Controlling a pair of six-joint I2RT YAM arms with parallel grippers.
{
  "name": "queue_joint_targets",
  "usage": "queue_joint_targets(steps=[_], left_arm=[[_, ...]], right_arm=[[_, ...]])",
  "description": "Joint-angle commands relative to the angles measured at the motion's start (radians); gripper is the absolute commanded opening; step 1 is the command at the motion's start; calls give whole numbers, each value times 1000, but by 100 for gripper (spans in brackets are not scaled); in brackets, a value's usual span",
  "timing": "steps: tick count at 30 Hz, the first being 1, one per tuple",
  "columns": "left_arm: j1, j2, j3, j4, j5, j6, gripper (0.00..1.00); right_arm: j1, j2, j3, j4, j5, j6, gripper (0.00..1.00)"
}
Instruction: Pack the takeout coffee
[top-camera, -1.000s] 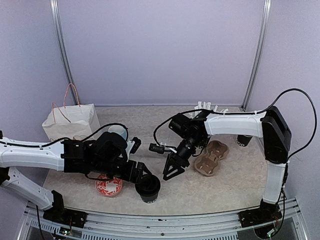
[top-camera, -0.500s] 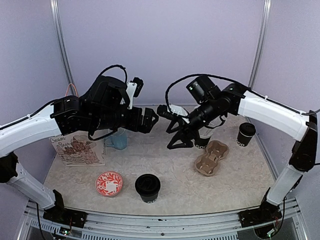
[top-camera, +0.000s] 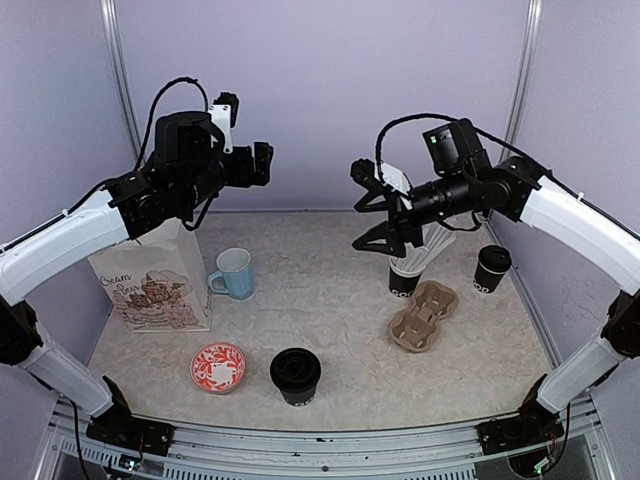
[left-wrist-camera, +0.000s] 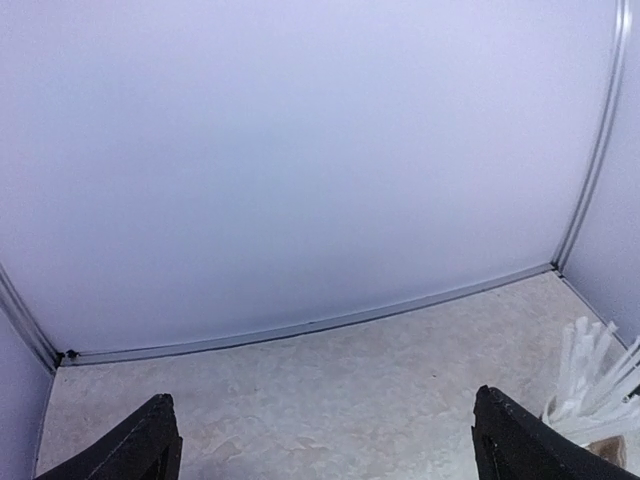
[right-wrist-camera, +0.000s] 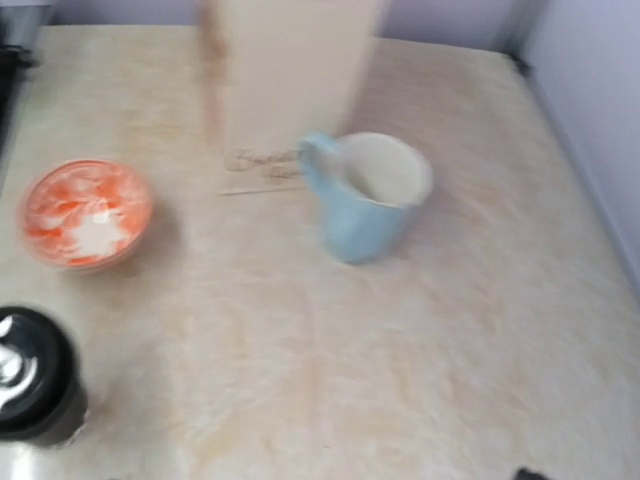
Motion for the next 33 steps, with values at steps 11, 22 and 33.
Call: queue_joint_targets(steps=[11,22,33], left_arm=[[118,-144,-250,227,342,51,93],[158,-144,-259,234,450,-20,88],[145,-102,-221,193,411,-57,99]], right_arm=[[261,207,44,-183,-79,-214,88],[373,391,121,-245,-17,-238,100],[402,464,132,-249,0,-233,95]])
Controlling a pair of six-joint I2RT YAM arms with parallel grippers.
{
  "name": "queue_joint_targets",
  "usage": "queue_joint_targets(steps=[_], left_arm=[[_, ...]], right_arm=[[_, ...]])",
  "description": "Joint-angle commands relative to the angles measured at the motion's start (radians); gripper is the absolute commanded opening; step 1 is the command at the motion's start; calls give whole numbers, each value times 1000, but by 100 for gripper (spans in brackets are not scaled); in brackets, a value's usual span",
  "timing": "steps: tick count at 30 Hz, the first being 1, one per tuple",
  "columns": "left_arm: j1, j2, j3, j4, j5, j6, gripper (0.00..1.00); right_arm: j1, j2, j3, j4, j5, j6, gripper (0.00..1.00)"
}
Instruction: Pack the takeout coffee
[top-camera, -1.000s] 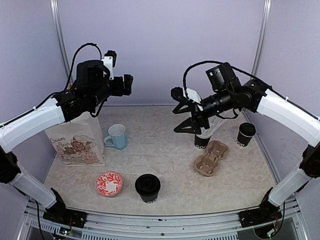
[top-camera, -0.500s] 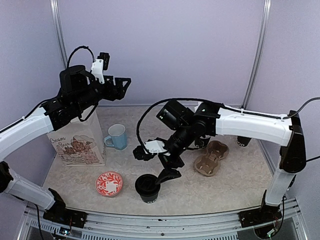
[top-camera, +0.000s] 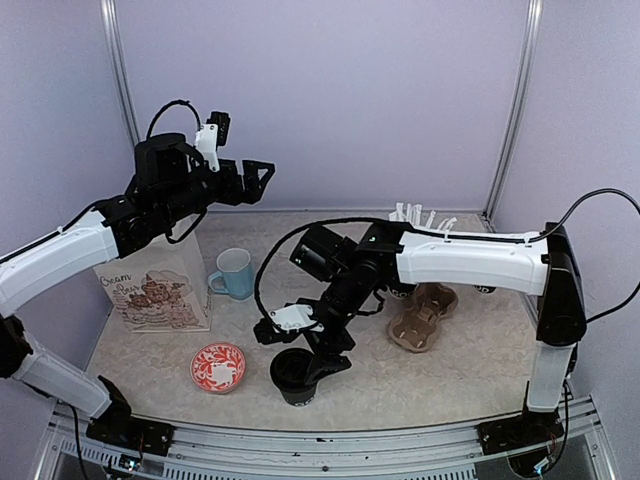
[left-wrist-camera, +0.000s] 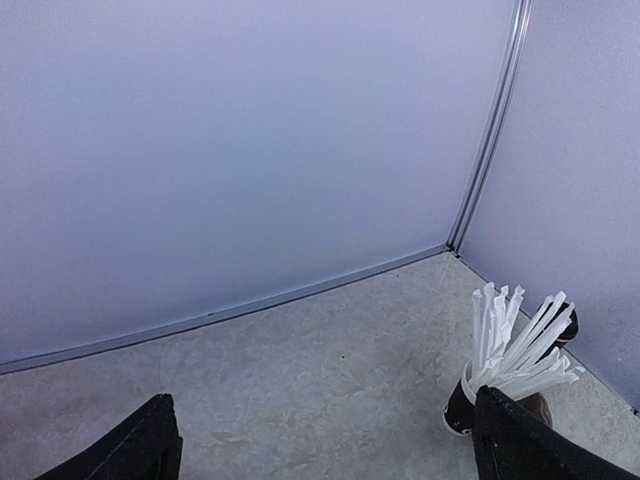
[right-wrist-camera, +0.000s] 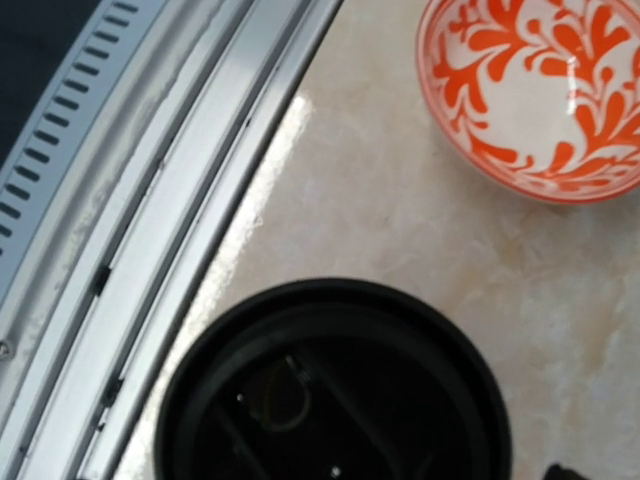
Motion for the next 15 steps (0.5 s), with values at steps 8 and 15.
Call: queue_joint_targets(steps=[8,15], left_arm=[[-14,6,29,-29,-38,33,99],[-30,11,26,-34,-72,67,99]], right_arm=[[27,55,43,-28,37,-4,86],[34,70,43,-30,72,3,80]])
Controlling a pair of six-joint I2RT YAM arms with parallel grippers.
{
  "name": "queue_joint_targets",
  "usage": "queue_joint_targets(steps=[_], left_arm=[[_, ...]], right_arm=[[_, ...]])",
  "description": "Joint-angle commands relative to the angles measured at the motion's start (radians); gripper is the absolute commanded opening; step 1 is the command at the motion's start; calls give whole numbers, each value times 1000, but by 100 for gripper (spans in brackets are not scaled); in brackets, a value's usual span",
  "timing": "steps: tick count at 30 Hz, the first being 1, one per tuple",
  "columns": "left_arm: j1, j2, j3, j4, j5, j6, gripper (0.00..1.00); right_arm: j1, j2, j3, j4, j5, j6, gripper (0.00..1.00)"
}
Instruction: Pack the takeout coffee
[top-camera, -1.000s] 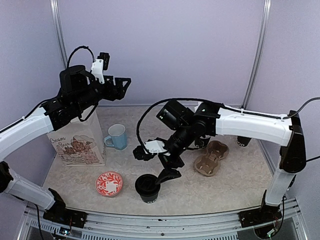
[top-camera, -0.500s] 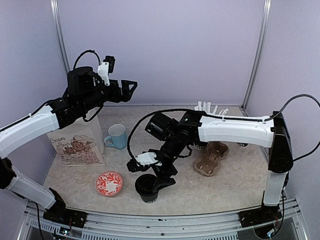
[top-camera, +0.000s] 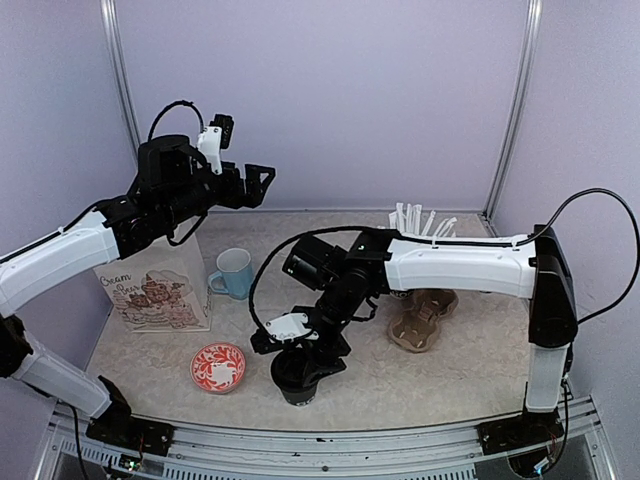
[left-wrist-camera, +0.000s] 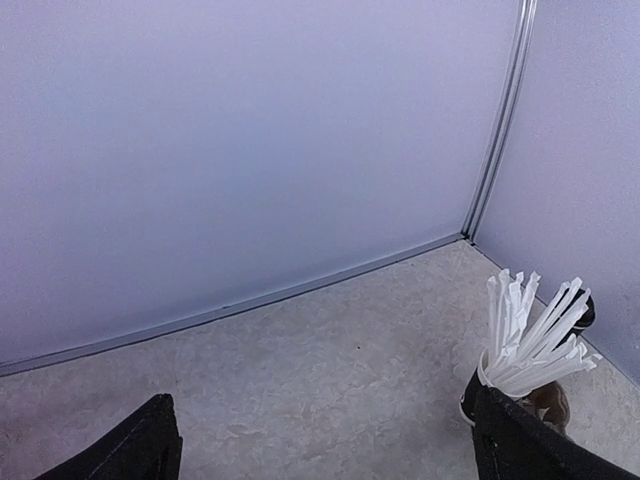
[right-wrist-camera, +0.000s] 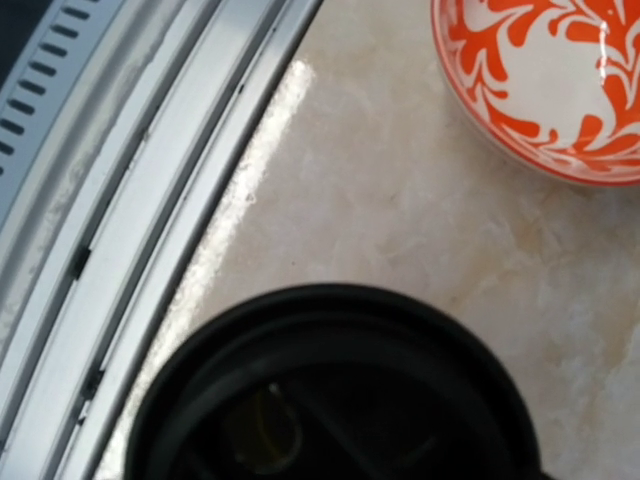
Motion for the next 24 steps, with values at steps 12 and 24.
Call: queue_joint_targets(steps=[12,24], left_arm=[[-28,-18,7,7,-73,50,99],[-38,-60,-15,42,-168,54,99]], right_arm=[[-58,24,101,-11,96,24,67],[-306,179,424,14,163,158,68]])
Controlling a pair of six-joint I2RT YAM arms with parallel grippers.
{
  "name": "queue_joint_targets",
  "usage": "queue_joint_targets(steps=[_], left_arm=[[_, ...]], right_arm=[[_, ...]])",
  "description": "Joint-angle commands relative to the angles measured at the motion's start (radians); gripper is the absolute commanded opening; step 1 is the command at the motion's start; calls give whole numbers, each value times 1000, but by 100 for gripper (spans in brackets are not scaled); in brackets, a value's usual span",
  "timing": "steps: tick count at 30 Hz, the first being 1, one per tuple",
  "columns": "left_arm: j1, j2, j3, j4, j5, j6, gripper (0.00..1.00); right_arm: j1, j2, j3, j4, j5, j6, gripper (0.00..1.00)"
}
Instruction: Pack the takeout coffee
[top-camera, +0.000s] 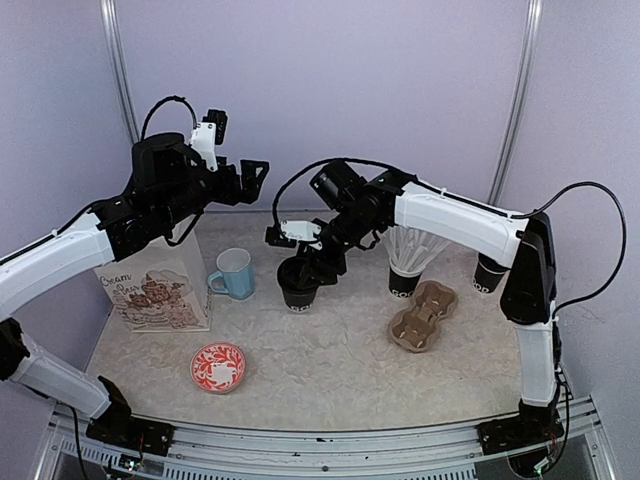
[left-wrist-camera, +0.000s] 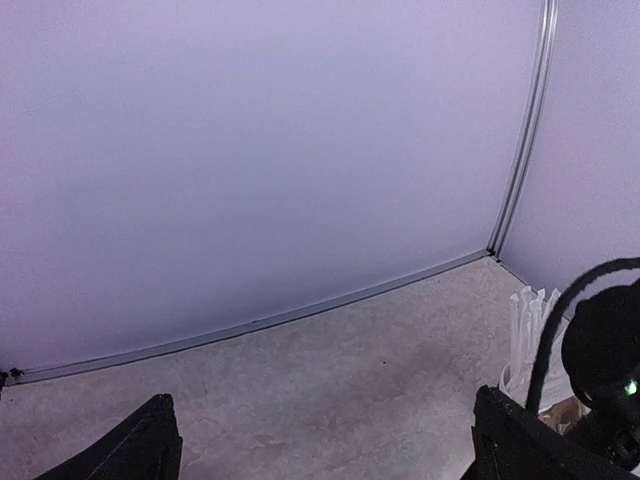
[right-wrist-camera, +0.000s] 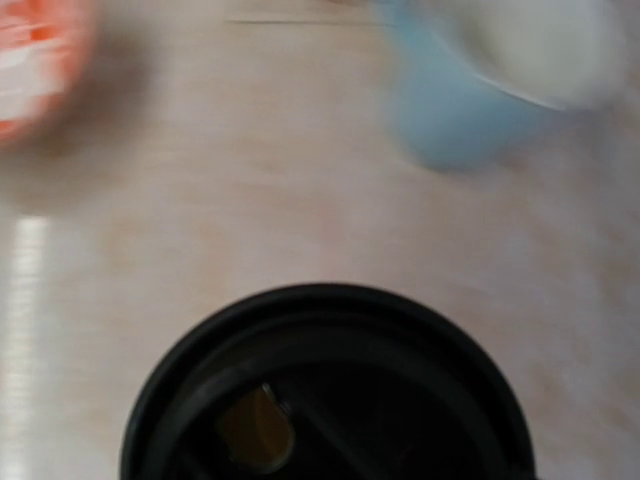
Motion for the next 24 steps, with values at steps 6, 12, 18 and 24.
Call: queue_joint_targets(steps=[6,12,18,24], left_arm=[[-19,-68,-38,58,-62,36,99],[-20,-74,-33,53,-42,41,99],[-20,-82,-18,31,-50,25,99],[-19,-108,71,-83,-40,22,95]], right_arm=[[-107,150,194,1,37,118,68],[-117,217,263,-7,7,170,70],[-117,256,284,0,7,192,75],[-121,257,295,4,1,206,84]])
